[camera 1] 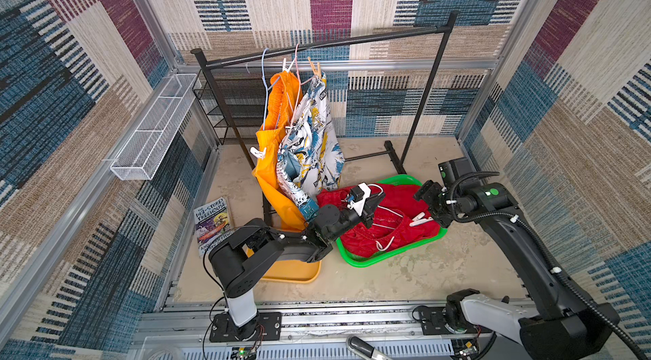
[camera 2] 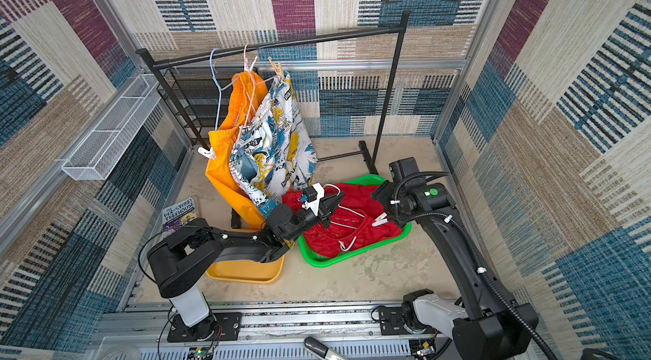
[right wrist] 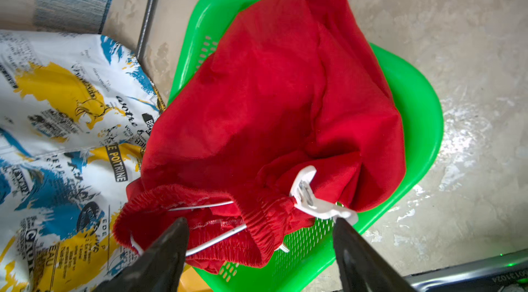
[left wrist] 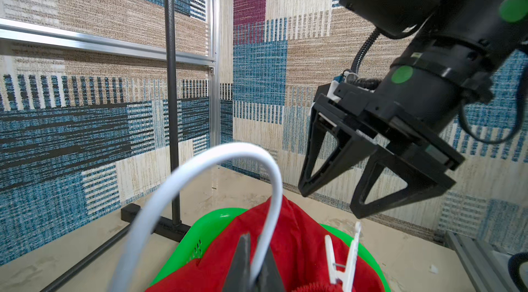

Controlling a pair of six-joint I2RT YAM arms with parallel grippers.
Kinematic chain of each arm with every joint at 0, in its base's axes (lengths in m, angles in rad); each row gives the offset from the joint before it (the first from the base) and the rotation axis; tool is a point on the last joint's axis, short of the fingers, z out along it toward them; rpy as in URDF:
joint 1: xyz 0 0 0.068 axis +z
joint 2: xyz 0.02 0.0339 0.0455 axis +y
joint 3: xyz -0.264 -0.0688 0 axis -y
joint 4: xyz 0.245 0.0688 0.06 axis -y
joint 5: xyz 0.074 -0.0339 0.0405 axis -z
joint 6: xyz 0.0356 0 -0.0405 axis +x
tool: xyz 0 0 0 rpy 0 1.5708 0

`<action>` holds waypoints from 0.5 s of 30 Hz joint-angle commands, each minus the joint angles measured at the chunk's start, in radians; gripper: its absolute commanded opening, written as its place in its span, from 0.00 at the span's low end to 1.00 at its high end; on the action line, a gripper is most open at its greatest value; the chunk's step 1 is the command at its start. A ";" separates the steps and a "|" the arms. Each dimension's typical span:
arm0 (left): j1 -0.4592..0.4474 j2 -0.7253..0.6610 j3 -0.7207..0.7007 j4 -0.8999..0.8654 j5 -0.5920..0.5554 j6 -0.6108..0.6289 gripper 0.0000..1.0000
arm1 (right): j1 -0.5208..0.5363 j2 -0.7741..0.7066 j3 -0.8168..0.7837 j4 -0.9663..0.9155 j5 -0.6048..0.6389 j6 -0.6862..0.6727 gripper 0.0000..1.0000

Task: Remove the clothespins securing shorts to the hanger
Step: Remove the clothespin from the hanger.

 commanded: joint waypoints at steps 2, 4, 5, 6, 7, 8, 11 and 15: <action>0.000 -0.003 0.000 -0.016 0.006 -0.002 0.00 | 0.000 0.034 0.002 -0.066 0.006 0.092 0.80; 0.001 -0.003 -0.002 -0.016 0.004 -0.002 0.00 | 0.001 0.042 -0.009 -0.063 0.001 0.112 0.80; 0.001 -0.005 -0.002 -0.017 0.003 -0.002 0.00 | 0.000 0.046 -0.011 -0.059 0.001 0.121 0.80; 0.001 -0.007 -0.002 -0.019 0.004 -0.002 0.00 | 0.000 0.045 -0.018 -0.056 -0.003 0.131 0.79; 0.001 -0.009 -0.001 -0.022 0.004 -0.001 0.00 | 0.000 0.046 -0.018 -0.053 -0.005 0.138 0.79; 0.000 -0.011 -0.001 -0.023 0.006 0.001 0.00 | -0.002 0.046 -0.021 -0.050 -0.005 0.143 0.79; 0.001 -0.015 0.000 -0.033 0.002 0.006 0.00 | -0.006 0.051 -0.026 -0.058 -0.007 0.162 0.78; 0.001 -0.017 -0.002 -0.027 0.003 0.002 0.00 | -0.015 0.057 -0.048 -0.053 -0.012 0.188 0.76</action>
